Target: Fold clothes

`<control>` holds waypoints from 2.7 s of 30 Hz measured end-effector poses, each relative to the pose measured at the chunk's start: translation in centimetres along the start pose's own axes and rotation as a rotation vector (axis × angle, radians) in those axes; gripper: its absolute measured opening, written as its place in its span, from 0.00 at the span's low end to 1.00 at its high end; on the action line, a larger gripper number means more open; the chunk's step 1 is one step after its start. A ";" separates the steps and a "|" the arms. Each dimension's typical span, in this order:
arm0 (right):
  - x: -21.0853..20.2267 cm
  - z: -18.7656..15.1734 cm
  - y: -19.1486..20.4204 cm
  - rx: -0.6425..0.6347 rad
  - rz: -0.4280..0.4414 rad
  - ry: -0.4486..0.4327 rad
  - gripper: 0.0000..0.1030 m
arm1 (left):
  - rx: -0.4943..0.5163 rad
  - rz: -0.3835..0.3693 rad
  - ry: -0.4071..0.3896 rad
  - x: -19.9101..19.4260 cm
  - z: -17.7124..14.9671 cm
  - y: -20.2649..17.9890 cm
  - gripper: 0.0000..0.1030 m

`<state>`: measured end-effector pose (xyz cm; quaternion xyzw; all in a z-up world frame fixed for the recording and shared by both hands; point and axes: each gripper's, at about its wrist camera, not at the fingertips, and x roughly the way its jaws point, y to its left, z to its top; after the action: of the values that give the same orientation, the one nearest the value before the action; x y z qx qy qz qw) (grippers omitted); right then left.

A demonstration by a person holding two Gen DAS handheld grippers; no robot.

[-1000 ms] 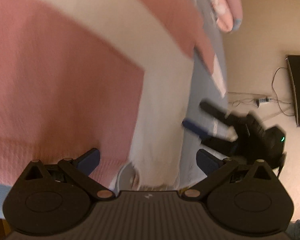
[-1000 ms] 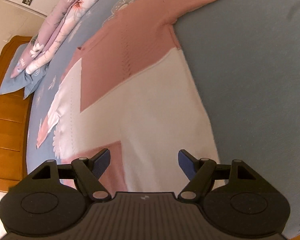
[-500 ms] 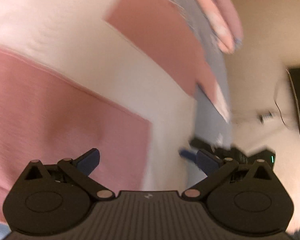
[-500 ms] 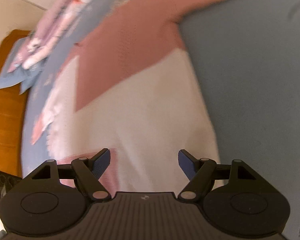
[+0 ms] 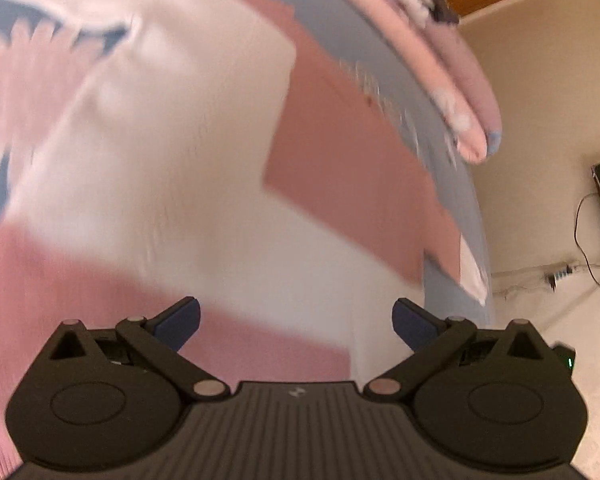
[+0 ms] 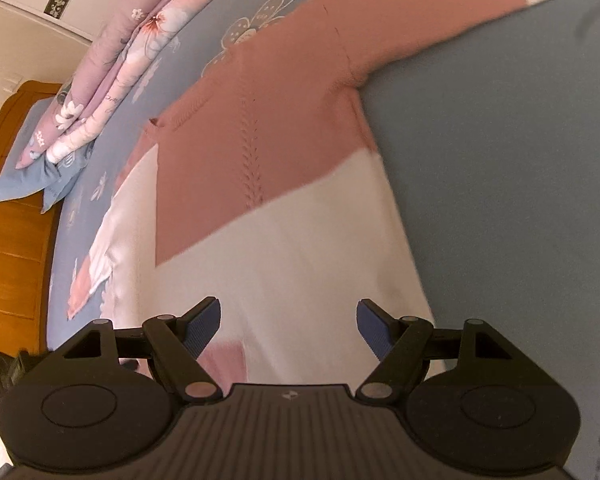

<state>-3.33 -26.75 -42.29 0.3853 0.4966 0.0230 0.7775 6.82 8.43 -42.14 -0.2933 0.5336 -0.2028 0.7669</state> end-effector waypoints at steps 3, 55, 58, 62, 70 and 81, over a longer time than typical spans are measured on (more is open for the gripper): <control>0.6 0.1 0.1 0.008 -0.005 0.002 0.77 | -0.045 0.023 -0.054 0.2 2.2 2.1 0.99; 3.4 1.7 5.4 -0.022 -0.113 0.025 0.83 | 0.075 -0.042 -0.218 -1.3 11.6 3.8 0.98; 4.0 1.6 6.0 -0.029 -0.110 0.032 0.83 | 0.082 -0.077 -0.238 0.1 13.3 3.1 0.98; 4.4 1.4 6.7 -0.035 -0.111 0.035 0.83 | 0.076 0.037 -0.211 2.0 13.9 4.2 0.98; 4.2 1.4 6.4 0.000 -0.135 0.018 0.83 | 0.158 0.107 -0.162 1.4 13.7 3.8 0.93; 4.3 1.7 8.3 -0.022 -0.120 -0.016 0.83 | 0.180 0.115 -0.121 1.2 13.0 4.0 0.95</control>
<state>3.07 -20.06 -40.02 0.3463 0.5122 -0.0213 0.7857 19.41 13.68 -42.27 -0.2037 0.4819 -0.1875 0.8313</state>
